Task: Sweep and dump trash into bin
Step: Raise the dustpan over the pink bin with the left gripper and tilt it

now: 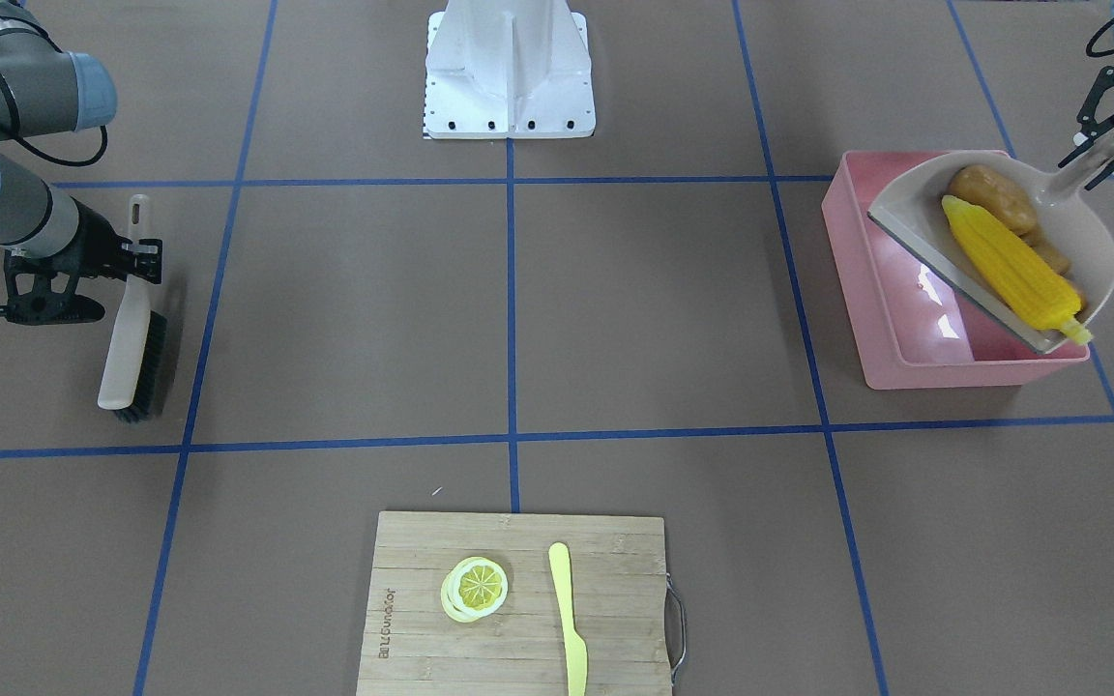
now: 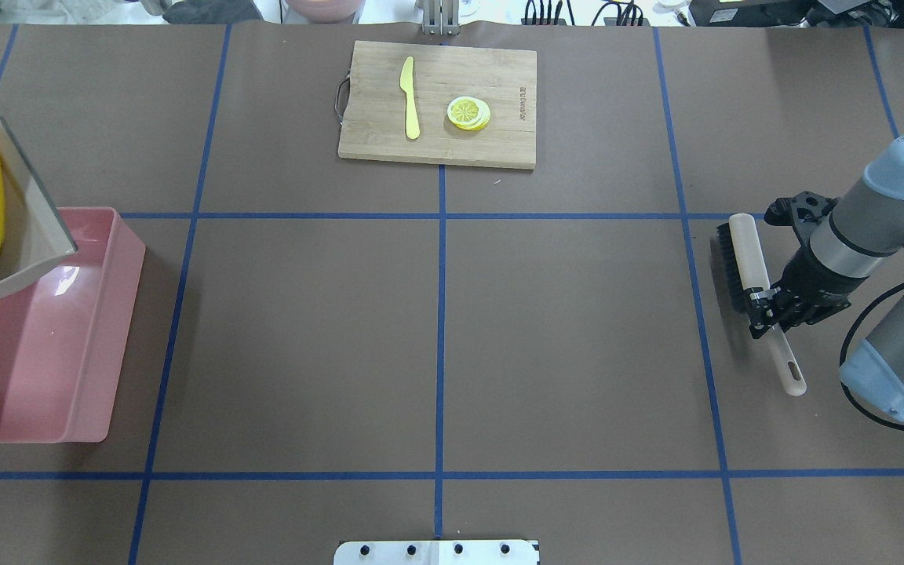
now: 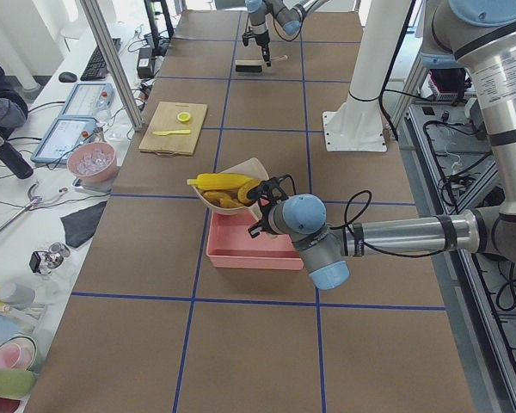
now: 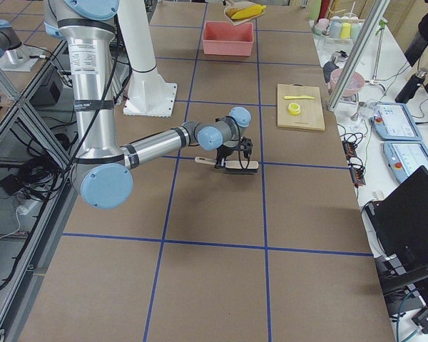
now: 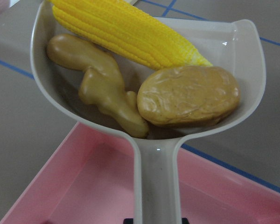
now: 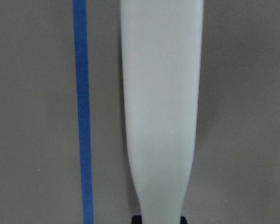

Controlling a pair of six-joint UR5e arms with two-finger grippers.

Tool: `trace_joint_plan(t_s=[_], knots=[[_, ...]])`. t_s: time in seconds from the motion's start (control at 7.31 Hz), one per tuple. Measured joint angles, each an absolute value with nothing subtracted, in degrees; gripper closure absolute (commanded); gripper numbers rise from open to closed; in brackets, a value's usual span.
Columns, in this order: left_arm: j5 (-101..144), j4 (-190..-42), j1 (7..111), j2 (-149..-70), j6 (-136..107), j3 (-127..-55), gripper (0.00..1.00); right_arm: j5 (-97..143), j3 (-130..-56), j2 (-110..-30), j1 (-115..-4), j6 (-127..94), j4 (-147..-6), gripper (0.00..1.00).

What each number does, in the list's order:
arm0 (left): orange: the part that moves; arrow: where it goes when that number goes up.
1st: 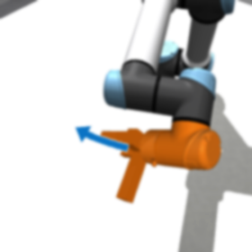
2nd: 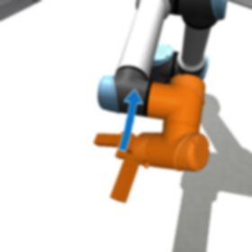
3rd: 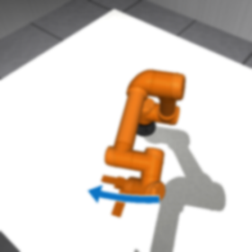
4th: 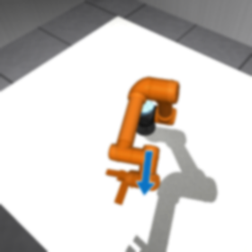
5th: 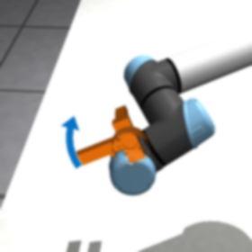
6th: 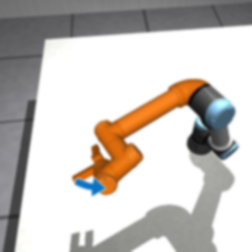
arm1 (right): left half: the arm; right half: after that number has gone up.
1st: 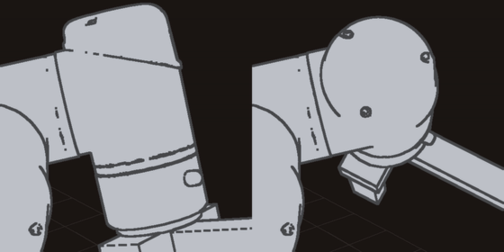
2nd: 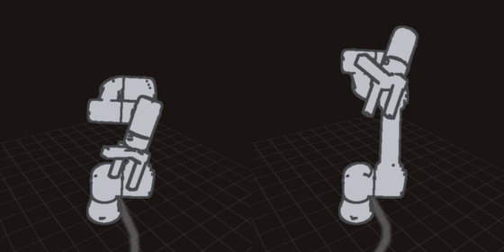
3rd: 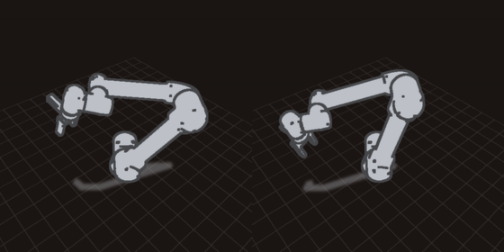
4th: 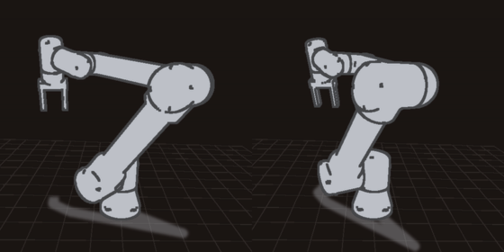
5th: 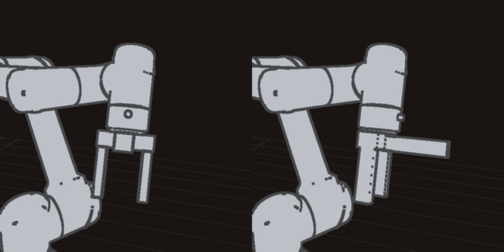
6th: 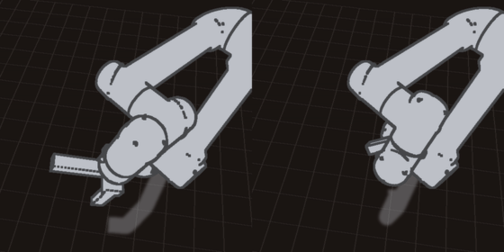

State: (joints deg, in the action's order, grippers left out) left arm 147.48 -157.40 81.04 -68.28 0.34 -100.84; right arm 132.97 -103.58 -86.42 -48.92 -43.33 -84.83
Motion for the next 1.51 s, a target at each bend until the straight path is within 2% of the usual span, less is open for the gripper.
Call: trace_joint_plan(t_s=[0.27,0.41,0.68,0.82,0.96,1.23,1.51], knots=[[147.7,-152.7,82.2,-65.1,4.5,-100.8,1.0,133.3,-103.4,-86.2,-48.9,-43.3,-84.7,0.64],[147.8,-151.7,82.3,-63.0,6.7,-101.4,1.0,133.3,-103.2,-86.1,-48.9,-43.3,-84.7,0.6],[147.8,-150.1,82.3,-58.4,8.6,-104.9,1.0,133.3,-102.7,-85.5,-48.9,-43.2,-84.7,0.6],[147.8,-147.2,82.3,-57.0,10.1,-107.1,1.0,133.3,-102.4,-85.1,-48.9,-43.2,-84.7,0.47],[147.8,-141.8,82.4,-56.2,13.8,-109.4,1.0,133.3,-102.1,-84.8,-48.9,-43.2,-84.7,0.0],[147.5,-129.5,82.8,-55.9,22.8,-113.3,1.0,133.3,-101.9,-84.4,-48.9,-43.3,-84.7,0.0],[147.0,-123.7,83.1,-55.6,25.6,-115.0,1.0,133.3,-102.0,-84.3,-49.0,-43.3,-84.7,0.0]])
